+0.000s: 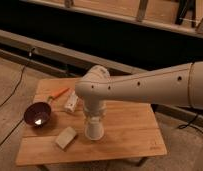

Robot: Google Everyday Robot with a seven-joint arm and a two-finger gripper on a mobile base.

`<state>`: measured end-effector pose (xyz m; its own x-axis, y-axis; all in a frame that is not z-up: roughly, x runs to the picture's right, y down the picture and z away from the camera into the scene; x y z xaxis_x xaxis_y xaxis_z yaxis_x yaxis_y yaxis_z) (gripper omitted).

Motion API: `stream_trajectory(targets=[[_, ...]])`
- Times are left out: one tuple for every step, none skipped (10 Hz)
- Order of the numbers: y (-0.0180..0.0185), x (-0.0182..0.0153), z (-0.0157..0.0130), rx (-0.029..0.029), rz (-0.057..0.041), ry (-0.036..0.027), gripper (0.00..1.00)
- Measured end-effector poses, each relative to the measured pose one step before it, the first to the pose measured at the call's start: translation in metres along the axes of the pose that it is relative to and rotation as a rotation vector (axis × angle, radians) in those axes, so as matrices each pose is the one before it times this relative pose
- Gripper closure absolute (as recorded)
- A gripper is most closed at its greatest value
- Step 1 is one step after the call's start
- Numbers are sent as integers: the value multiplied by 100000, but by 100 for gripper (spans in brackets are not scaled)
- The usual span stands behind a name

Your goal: Place the ceramic cup over the eraser

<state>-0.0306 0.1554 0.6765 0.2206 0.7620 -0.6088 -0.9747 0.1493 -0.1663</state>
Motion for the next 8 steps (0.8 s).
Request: stream_trajectory(targets=[[223, 48, 440, -499, -706, 605, 91], [461, -27, 795, -478, -1889, 856, 91], [35, -120, 432, 116, -981, 331, 91], [-7, -83, 203, 70, -310, 241, 91], [-49, -86, 205, 168, -275, 196, 91], [-72, -77, 238, 249, -306, 201, 91], [-84, -43, 188, 207, -137, 182, 91], [-145, -7, 335, 245, 56, 501, 91]])
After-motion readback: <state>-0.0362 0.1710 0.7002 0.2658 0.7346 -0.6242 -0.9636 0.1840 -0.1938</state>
